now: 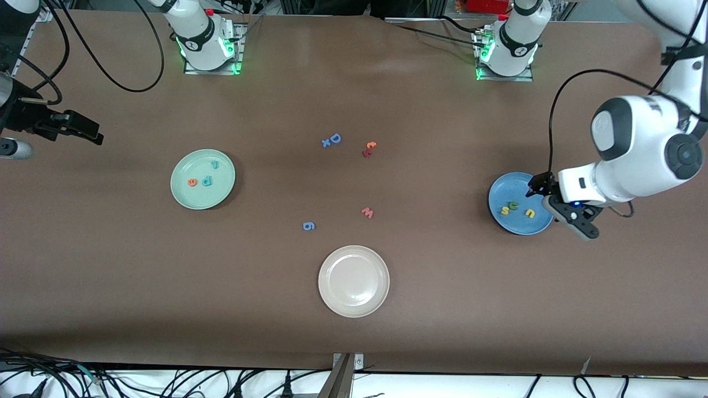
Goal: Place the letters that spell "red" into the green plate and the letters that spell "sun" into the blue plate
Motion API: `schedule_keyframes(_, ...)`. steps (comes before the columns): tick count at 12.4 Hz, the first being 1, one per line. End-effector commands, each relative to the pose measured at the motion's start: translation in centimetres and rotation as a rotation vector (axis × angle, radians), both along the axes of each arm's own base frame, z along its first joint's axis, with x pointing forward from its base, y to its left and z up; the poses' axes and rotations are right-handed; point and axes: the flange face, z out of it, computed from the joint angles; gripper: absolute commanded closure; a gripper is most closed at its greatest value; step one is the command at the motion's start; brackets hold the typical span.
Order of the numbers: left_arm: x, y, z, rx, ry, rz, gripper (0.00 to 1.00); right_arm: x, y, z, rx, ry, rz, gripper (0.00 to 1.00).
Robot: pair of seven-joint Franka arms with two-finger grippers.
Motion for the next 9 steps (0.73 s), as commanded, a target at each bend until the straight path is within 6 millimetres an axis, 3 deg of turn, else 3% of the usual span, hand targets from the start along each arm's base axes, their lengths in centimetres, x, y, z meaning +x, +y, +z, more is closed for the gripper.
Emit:
schedule_keyframes(1,-0.7,-0.3,4.4,0.031,-0.006,0.105,0.0,0.5,0.3,1.1,-0.002,0.006,0.018,0.0)
schedule_keyframes(4,-0.4,-0.7,8.8,0.073,0.032,0.204,0.0,0.4,-0.7,0.6,0.033,0.021,-0.006,0.0)
schedule_keyframes(9,-0.6,-1.7,11.5,0.096,0.071,0.445,0.0,0.3,-1.1,0.7,0.033,0.021,-0.011,0.0)
